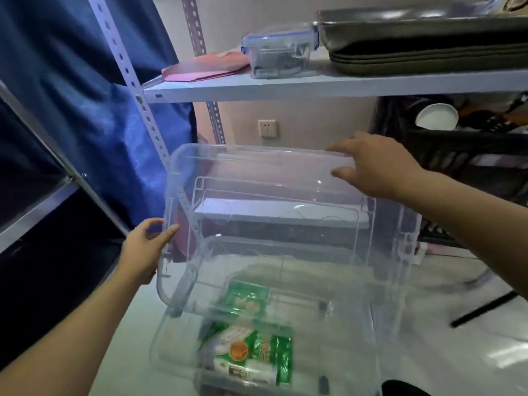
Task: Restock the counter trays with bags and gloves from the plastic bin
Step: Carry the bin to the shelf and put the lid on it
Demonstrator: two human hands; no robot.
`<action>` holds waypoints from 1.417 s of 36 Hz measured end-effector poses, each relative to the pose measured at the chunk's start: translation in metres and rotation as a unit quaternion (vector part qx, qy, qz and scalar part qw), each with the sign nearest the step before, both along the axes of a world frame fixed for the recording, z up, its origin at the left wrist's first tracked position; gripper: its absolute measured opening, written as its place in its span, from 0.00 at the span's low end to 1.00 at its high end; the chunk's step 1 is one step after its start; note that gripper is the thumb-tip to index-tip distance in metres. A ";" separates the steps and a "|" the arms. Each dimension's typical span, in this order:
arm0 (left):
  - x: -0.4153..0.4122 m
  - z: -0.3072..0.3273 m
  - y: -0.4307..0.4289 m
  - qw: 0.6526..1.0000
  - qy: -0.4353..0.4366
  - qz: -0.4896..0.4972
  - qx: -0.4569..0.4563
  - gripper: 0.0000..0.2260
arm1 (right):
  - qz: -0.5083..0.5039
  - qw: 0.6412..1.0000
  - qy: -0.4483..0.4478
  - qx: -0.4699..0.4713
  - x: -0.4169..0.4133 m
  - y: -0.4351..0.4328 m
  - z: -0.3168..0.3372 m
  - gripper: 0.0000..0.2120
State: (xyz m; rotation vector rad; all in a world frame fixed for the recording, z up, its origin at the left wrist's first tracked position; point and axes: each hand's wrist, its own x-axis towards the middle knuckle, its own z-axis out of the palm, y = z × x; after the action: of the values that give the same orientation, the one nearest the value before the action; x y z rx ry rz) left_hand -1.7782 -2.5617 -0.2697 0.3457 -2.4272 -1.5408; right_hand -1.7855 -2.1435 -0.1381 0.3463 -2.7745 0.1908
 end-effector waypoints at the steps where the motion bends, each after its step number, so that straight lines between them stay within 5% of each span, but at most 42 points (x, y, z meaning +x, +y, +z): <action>1: -0.001 -0.003 -0.002 0.999 -0.031 -0.014 -0.014 0.10 | -0.010 1.000 -0.020 0.006 -0.006 -0.003 -0.006 0.23; 7: -0.003 -0.043 -0.027 0.974 -0.189 -0.062 -0.112 0.08 | -0.049 0.978 -0.202 -0.012 -0.031 -0.019 -0.094 0.21; 12: -0.002 -0.103 -0.040 0.942 -0.255 -0.059 -0.211 0.10 | -0.076 0.961 -0.264 -0.031 -0.040 -0.033 -0.193 0.18; 16: -0.005 -0.132 -0.038 0.931 -0.198 -0.044 -0.302 0.13 | -0.133 0.963 -0.216 -0.087 -0.042 -0.043 -0.249 0.13; 21: -0.013 -0.125 -0.047 0.942 -0.237 -0.044 -0.235 0.14 | -0.152 0.978 -0.120 -0.079 -0.043 -0.052 -0.275 0.13; 27: 0.001 -0.123 -0.050 0.924 -0.278 -0.090 -0.248 0.10 | -0.090 0.975 -0.183 -0.093 -0.028 -0.040 -0.279 0.21; 36: -0.004 -0.116 -0.046 0.925 -0.315 -0.108 -0.184 0.11 | -0.070 0.979 -0.153 -0.116 -0.018 -0.046 -0.285 0.20; 43: -0.007 -0.125 -0.054 0.929 -0.289 -0.099 -0.207 0.15 | -0.163 0.972 -0.114 -0.127 0.049 -0.034 -0.280 0.32; 45: -0.006 -0.132 -0.056 0.940 -0.294 -0.089 -0.150 0.20 | -0.250 0.942 -0.108 -0.194 0.087 -0.019 -0.278 0.38; 47: -0.005 -0.137 -0.059 0.938 -0.332 -0.072 -0.069 0.36 | -0.335 0.874 -0.134 -0.327 0.121 -0.004 -0.279 0.44; 51: 0.001 -0.146 -0.068 0.906 -0.409 -0.103 0.048 0.44 | -0.411 0.618 -0.284 -0.607 0.163 0.012 -0.285 0.40</action>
State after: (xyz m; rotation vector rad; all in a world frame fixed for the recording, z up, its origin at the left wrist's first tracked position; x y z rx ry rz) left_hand -1.7772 -2.6301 -0.4161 0.9486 -3.0771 -1.8783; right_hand -1.6225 -2.1317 -0.4227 -1.4725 -2.1756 1.9711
